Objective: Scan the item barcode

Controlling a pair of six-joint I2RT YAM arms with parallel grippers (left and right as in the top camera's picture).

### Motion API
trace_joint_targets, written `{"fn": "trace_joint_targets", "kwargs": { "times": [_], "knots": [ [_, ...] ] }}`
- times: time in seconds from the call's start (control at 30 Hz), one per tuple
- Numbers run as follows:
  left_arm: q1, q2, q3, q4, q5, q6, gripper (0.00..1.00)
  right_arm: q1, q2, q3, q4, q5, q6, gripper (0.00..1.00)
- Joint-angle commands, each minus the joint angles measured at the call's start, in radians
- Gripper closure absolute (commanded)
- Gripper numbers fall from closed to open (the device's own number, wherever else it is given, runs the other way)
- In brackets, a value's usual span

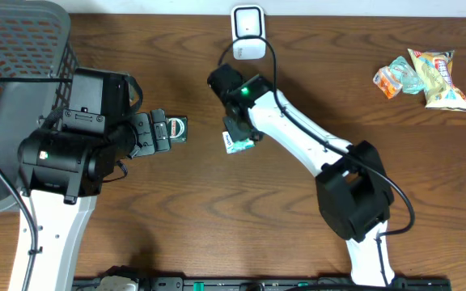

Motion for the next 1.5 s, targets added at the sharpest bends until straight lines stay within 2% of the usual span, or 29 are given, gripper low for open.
{"fn": "trace_joint_targets", "kwargs": {
  "times": [0.0,0.3,0.37,0.47,0.53,0.63,0.73,0.8,0.87,0.93,0.97,1.0,1.1,1.33,1.47],
  "knots": [
    [-0.002,-0.002,0.011,0.000,-0.009,0.002,0.02,-0.012,-0.031,-0.002,0.100,-0.077,-0.139,0.80],
    [-0.002,-0.002,0.011,0.000,-0.009,0.002,0.02,-0.016,0.076,-0.005,0.160,-0.084,-0.174,0.74],
    [-0.002,-0.002,0.011,0.000,-0.009,0.002,0.02,-0.016,0.108,-0.005,0.143,-0.084,-0.183,0.76],
    [-0.002,-0.002,0.011,0.000,-0.009,0.002,0.02,-0.016,0.132,-0.005,0.085,-0.084,-0.183,0.85],
    [-0.002,-0.002,0.011,0.000,-0.009,0.002,0.03,-0.015,0.132,-0.005,0.023,-0.084,-0.183,0.88],
    [-0.002,-0.002,0.011,0.000,-0.009,0.002,0.02,-0.015,0.113,-0.004,-0.075,-0.084,-0.182,0.89],
    [-0.002,-0.002,0.011,0.000,-0.009,0.002,0.02,-0.014,0.081,-0.004,-0.177,-0.089,-0.171,0.86],
    [-0.002,-0.002,0.011,0.000,-0.009,0.002,0.02,-0.015,0.055,-0.004,-0.229,-0.092,-0.171,0.81],
    [-0.002,-0.002,0.011,0.000,-0.009,0.002,0.02,-0.015,0.022,-0.004,-0.267,-0.092,-0.171,0.71],
    [-0.002,-0.002,0.011,0.000,-0.009,0.002,0.03,-0.015,-0.013,-0.004,-0.283,-0.092,-0.171,0.42],
    [-0.002,-0.002,0.011,0.000,-0.009,0.002,0.02,-0.015,-0.024,-0.004,-0.285,-0.092,-0.171,0.20],
    [-0.002,-0.002,0.011,0.000,-0.009,0.002,0.02,-0.015,-0.041,-0.004,-0.285,-0.090,-0.173,0.07],
    [-0.002,-0.002,0.011,0.000,-0.009,0.002,0.02,-0.015,-0.076,-0.004,-0.290,-0.088,-0.176,0.01],
    [-0.002,-0.002,0.011,0.000,-0.009,0.002,0.02,-0.014,-0.083,-0.005,-0.393,-0.094,-0.175,0.01],
    [-0.002,-0.002,0.011,0.000,-0.009,0.002,0.02,-0.009,-0.083,-0.005,-0.460,-0.163,-0.175,0.01]
  ]
}}
